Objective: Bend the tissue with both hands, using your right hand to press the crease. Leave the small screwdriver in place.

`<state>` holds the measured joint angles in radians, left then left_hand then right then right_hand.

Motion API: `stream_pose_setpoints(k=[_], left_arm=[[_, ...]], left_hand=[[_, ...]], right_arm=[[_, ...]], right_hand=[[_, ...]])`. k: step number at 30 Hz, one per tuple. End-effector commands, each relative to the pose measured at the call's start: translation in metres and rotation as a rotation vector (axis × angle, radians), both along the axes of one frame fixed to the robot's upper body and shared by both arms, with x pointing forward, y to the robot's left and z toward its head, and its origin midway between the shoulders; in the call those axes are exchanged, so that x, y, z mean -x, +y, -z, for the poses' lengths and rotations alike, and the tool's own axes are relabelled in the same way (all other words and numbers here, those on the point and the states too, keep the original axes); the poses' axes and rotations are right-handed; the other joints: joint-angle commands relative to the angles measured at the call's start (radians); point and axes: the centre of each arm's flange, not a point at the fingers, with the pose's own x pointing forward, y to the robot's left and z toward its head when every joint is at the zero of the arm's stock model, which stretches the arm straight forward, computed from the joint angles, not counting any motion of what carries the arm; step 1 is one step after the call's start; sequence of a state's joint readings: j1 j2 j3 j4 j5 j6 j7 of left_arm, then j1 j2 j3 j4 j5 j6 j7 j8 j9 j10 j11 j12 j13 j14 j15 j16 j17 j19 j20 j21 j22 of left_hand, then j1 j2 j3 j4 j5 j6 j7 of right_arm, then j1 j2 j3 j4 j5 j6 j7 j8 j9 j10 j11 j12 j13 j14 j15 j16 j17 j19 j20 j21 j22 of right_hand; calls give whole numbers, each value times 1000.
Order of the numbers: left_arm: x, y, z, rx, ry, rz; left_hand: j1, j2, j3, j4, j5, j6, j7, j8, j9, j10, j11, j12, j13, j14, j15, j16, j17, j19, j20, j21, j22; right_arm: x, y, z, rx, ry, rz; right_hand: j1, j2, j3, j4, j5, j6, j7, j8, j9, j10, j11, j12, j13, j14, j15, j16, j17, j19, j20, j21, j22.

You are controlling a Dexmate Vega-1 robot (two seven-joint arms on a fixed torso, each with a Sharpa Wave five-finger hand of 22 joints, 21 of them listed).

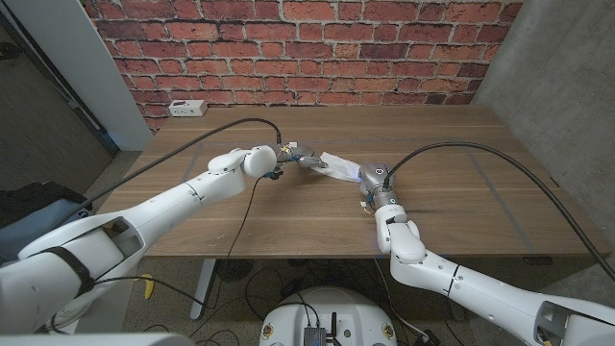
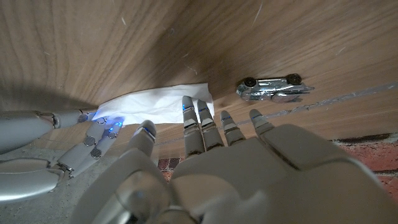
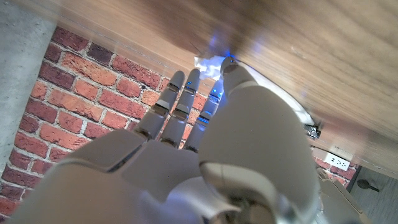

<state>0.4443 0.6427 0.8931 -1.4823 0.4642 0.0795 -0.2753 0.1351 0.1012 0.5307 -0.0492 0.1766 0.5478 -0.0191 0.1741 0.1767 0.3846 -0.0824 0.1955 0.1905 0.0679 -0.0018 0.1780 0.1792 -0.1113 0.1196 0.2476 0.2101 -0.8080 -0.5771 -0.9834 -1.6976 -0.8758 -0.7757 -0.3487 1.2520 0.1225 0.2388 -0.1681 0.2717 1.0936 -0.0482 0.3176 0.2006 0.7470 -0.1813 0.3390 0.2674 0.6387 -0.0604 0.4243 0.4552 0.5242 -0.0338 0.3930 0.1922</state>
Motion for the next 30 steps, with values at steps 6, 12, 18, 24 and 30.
stream_pose_setpoints(k=[6, 12, 18, 24, 30], left_arm=[[0, 5, 6, 8, 27, 1], [1, 5, 6, 2, 24, -12], [4, 6, 3, 3, 24, -22], [14, 6, -3, 18, -16, -22], [18, 5, -4, 5, -27, -26]], left_hand=[[-15, 0, 1, 10, 3, -3, 6, 6, 2, 4, 5, 5, 2, 3, 4, 8, 1, 0, 7, 4, 3], [-19, 0, 1, 13, 3, -5, 5, 6, 2, 2, 3, 5, 2, 5, 5, 9, 1, 4, 8, 5, 3], [-32, -4, -2, 20, 4, -40, 10, -2, 2, -14, 16, 1, 2, 6, 18, 9, 0, 2, 10, 6, 4], [-51, -13, -5, 29, 5, -74, 11, 4, 3, -14, 101, 8, 3, 39, 81, 16, -2, 10, 18, 10, 4], [-59, -21, -6, 29, 7, -59, 8, 14, 3, 3, 67, 18, 2, 66, 66, 16, -4, 27, 20, 17, 4]], right_arm=[[-9, 9, -15, -4, -351, -117], [-16, 16, -21, -22, -472, -161], [-19, 21, -25, -24, -498, -197], [-22, 27, -29, -16, -502, -223], [-25, 32, -35, -33, -517, -253]], right_hand=[[25, 8, -5, 9, -17, 15, -9, -3, 3, 45, -4, 22, 12, 50, -177, 32, 32, 43, -14, 27, 6], [35, 13, -7, 11, -22, 25, -9, -4, 3, 60, 1, 29, 19, 89, -179, 52, 52, 58, -16, 41, 9], [44, 13, -7, 9, -22, 31, -9, -4, 3, 61, 2, 30, 21, 103, -179, 56, 59, 62, -16, 46, 10], [48, 12, -9, 9, -23, 32, -9, -6, 3, 66, 1, 32, 24, 115, -179, 60, 66, 62, -17, 50, 11], [53, 11, -9, 9, -23, 37, -7, -5, 3, 71, -1, 35, 26, 120, -178, 59, 70, 66, -19, 55, 11]])
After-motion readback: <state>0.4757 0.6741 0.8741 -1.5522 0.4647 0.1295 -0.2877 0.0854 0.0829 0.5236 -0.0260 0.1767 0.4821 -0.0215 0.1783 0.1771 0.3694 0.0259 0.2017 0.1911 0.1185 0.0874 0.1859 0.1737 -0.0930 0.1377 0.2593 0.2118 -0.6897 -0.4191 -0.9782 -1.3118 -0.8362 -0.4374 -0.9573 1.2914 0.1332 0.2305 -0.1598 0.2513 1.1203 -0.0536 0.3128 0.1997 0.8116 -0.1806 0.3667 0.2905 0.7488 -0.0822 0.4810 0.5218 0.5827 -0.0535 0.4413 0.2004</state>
